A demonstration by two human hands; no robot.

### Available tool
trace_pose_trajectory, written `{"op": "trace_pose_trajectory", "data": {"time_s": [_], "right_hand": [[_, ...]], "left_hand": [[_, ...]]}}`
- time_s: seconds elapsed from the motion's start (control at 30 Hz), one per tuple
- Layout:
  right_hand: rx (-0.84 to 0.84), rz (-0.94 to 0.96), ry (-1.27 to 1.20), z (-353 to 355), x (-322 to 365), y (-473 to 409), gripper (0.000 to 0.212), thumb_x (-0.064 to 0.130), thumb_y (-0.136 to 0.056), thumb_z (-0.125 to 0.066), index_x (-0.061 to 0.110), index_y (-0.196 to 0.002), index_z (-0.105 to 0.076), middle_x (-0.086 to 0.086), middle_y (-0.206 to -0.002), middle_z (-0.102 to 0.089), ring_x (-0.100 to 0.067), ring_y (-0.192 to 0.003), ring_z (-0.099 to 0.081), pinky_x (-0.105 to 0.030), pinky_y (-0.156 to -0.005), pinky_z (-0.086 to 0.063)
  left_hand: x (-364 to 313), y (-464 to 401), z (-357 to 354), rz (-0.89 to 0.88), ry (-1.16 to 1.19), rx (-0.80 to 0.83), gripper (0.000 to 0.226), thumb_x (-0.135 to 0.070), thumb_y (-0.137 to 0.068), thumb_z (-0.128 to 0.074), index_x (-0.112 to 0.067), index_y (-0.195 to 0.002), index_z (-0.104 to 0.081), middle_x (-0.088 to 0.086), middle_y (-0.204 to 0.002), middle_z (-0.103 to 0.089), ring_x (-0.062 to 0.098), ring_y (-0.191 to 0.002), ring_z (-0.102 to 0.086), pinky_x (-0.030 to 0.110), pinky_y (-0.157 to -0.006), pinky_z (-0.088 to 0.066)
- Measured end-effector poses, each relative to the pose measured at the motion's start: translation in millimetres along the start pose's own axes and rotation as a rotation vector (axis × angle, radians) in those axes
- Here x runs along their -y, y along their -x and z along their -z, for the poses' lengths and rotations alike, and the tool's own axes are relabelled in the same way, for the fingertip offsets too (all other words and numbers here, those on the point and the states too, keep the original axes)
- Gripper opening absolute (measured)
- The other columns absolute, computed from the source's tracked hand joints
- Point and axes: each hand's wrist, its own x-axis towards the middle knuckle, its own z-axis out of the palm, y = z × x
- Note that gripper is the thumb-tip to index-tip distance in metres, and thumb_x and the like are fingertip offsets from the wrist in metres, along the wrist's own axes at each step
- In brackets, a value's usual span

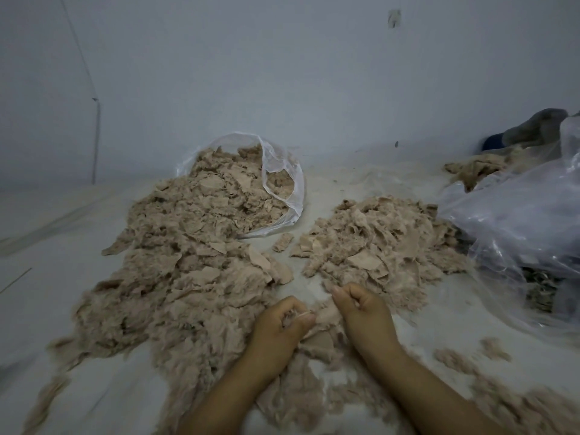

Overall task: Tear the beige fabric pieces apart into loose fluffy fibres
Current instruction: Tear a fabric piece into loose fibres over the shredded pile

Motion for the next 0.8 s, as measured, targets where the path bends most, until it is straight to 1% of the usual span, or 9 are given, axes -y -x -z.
{"op": "trace_pose_trajectory", "data": {"time_s": [0.13,0.23,0.3,0.43,0.5,0.57,0.67,0.73,0.8], "right_hand": [[-0.046,-0.018,-0.013,1,2,-1,0.037,0.026,-0.093,-0.057,0.008,-0.061,-0.048,-0.003,-0.058,-0.045,-0.013,-0.055,-0.042,-0.028,-0.056,-0.036],[0.058,0.064,-0.042,3,5,2,0.037,0.022,-0.093,-0.059,0.015,-0.058,-0.047,0.005,-0.053,-0.045,-0.006,-0.051,-0.042,-0.019,-0.055,-0.037],[0.077,0.085,-0.041,0,6,5,0.038,0.021,-0.092,-0.06,0.019,-0.056,-0.046,0.008,-0.05,-0.047,-0.001,-0.047,-0.042,-0.016,-0.051,-0.037],[-0.023,0.054,-0.014,0,5,1,0.032,0.022,-0.092,-0.06,0.012,-0.061,-0.054,0.006,-0.055,-0.052,-0.004,-0.054,-0.046,-0.018,-0.054,-0.038],[-0.122,0.002,-0.084,12,7,-6,0.03,0.021,-0.093,-0.058,0.017,-0.064,-0.059,0.004,-0.058,-0.061,-0.005,-0.057,-0.054,-0.017,-0.057,-0.042],[-0.048,0.0,-0.115,24,7,-9,0.034,0.025,-0.092,-0.059,0.02,-0.058,-0.058,0.007,-0.053,-0.06,-0.005,-0.057,-0.059,-0.019,-0.064,-0.045],[0.304,-0.006,0.033,23,14,-2,0.058,0.06,-0.08,-0.054,0.019,-0.04,-0.056,0.005,-0.043,-0.055,-0.015,-0.049,-0.059,-0.019,-0.065,-0.048],[0.296,0.068,0.2,20,17,-2,0.059,0.074,-0.07,-0.047,0.023,-0.042,-0.056,0.006,-0.05,-0.057,-0.007,-0.05,-0.054,-0.02,-0.06,-0.044],[0.287,0.133,0.191,19,19,-2,0.042,0.073,-0.064,-0.054,0.032,-0.063,-0.061,0.012,-0.071,-0.056,0.001,-0.065,-0.05,-0.017,-0.063,-0.039]], "left_hand": [[-1,2,-2,0.042,0.05,0.008,0.018,-0.015,-0.09,-0.06,-0.015,-0.073,-0.056,-0.007,-0.066,-0.054,0.007,-0.06,-0.05,0.025,-0.061,-0.041],[-2,1,-1,0.05,0.097,0.001,0.011,-0.02,-0.089,-0.062,-0.024,-0.079,-0.065,-0.013,-0.074,-0.066,0.0,-0.07,-0.06,0.016,-0.065,-0.046],[-2,0,-3,0.025,0.096,-0.059,0.019,-0.016,-0.089,-0.061,-0.022,-0.072,-0.068,-0.011,-0.067,-0.066,0.002,-0.064,-0.059,0.02,-0.064,-0.046],[0,-2,-5,0.032,0.066,-0.15,0.023,-0.012,-0.09,-0.06,-0.019,-0.071,-0.07,-0.005,-0.067,-0.068,0.005,-0.063,-0.061,0.02,-0.062,-0.048],[6,-4,1,0.088,0.095,-0.273,0.023,-0.01,-0.09,-0.058,-0.017,-0.072,-0.07,-0.004,-0.067,-0.069,0.007,-0.062,-0.062,0.017,-0.057,-0.047],[11,-7,10,0.101,0.071,-0.363,0.02,-0.012,-0.091,-0.058,-0.013,-0.076,-0.07,0.003,-0.073,-0.07,0.012,-0.066,-0.062,0.019,-0.059,-0.047],[8,-4,9,0.037,0.139,-0.234,0.017,-0.013,-0.09,-0.059,-0.014,-0.078,-0.071,0.003,-0.076,-0.071,0.009,-0.069,-0.063,0.019,-0.062,-0.049],[4,0,3,-0.015,0.161,-0.08,0.016,-0.016,-0.089,-0.061,-0.02,-0.078,-0.072,-0.003,-0.076,-0.071,0.006,-0.071,-0.065,0.018,-0.065,-0.049],[1,3,-1,-0.035,0.156,0.01,0.013,-0.023,-0.086,-0.063,-0.024,-0.078,-0.073,-0.006,-0.077,-0.072,0.005,-0.074,-0.066,0.017,-0.067,-0.049]]}}
